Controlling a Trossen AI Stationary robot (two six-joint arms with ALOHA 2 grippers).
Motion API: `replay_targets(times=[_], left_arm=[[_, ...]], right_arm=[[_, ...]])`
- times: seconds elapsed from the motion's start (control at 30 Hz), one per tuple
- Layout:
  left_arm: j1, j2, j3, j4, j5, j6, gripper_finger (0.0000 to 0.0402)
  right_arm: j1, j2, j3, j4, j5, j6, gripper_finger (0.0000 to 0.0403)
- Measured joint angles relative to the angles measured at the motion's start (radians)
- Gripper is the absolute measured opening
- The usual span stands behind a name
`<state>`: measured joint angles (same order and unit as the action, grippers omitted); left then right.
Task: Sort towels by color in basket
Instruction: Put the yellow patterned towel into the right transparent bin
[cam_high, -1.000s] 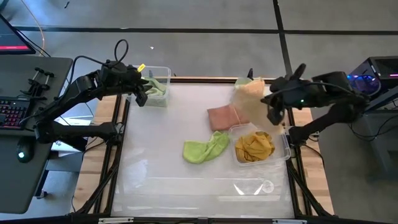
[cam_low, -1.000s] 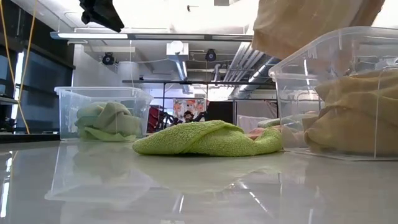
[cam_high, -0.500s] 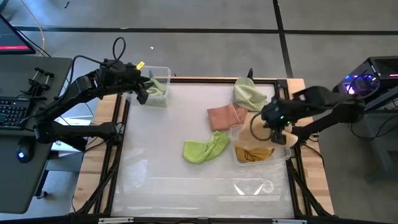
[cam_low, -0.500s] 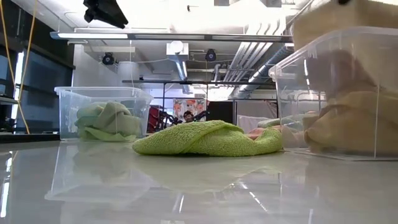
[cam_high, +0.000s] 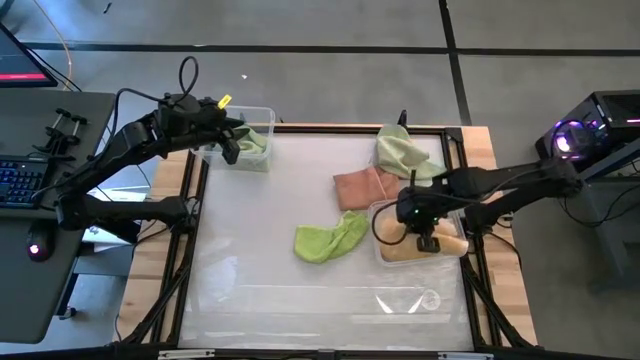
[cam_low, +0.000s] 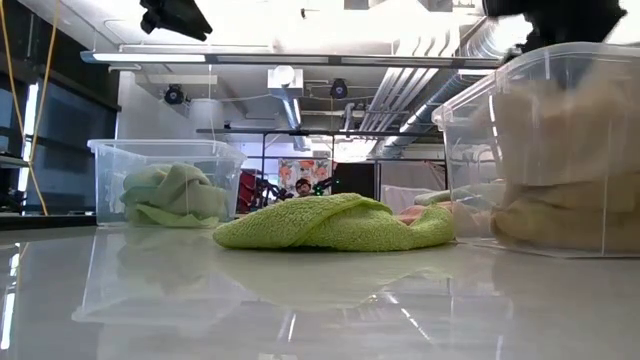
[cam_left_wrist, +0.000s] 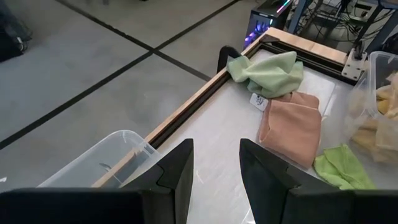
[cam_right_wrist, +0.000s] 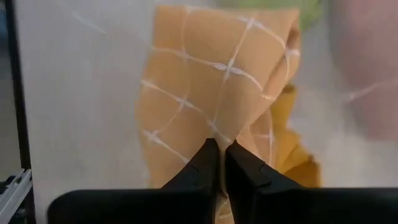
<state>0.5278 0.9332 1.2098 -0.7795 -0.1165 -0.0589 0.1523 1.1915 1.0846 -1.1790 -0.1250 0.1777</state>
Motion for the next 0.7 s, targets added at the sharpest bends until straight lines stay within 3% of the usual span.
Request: replay_targets(times=[0.17,0.33,0.53,0.7], left_arm=[[0.0,0.005,0.0,0.0,0.0,0.008,0.0115],[0.0,0.007,0.0,0.0,0.0,0.009,0.0115],[0.0,0.007,0.0,0.0,0.0,0.011,0.0115],[0.0,0.007,0.0,-0.001,0.001,0.011,0.0115]], right_arm=[[-0.011,0.0,-0.09,0.018,-0.003,0.006,0.007],[-0.032,0.001,-0.007,0.005,-0.004,0.032,0.0122],[-0.05,-0.001,0.207,-0.18,-0.089,0.367,0.0126],[-0.037,0.0,0.253,-0.31,-0.24,0.581,0.0114]])
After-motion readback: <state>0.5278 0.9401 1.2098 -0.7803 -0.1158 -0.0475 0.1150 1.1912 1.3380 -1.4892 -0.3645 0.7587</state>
